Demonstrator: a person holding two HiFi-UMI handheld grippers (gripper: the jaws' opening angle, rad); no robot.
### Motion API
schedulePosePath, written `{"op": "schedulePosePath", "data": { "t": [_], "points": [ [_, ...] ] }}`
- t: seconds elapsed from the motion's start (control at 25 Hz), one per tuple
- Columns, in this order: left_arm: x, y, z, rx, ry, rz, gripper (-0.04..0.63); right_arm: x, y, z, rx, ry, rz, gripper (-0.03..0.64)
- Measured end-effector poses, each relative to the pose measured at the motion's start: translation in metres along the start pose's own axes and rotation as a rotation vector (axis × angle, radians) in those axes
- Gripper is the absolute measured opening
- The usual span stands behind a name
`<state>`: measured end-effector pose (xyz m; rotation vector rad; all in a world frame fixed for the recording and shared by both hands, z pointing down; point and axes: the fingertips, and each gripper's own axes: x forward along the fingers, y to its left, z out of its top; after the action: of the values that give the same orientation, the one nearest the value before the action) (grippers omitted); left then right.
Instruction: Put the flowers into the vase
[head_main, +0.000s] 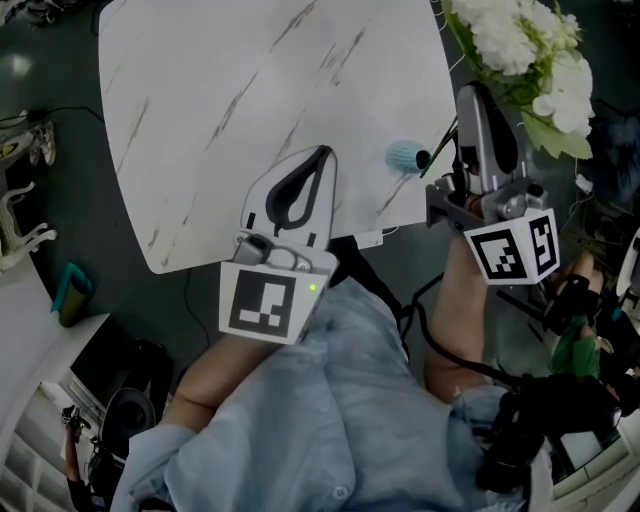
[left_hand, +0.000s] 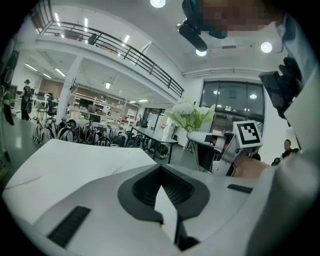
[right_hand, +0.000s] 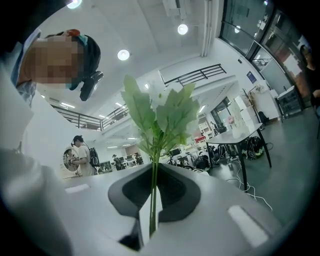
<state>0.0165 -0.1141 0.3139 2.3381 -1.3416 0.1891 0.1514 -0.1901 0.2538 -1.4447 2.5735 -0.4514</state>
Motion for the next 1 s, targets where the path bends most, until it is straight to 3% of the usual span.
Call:
{"op": "schedulePosePath", "data": {
  "t": [1.0],
  "points": [
    [0.006, 0.005, 0.0019, 0.011, -0.024, -0.005, 0.005, 0.0049, 0.0069, 0.0023, -0.006, -0.044, 0.041, 0.008]
  ]
}}
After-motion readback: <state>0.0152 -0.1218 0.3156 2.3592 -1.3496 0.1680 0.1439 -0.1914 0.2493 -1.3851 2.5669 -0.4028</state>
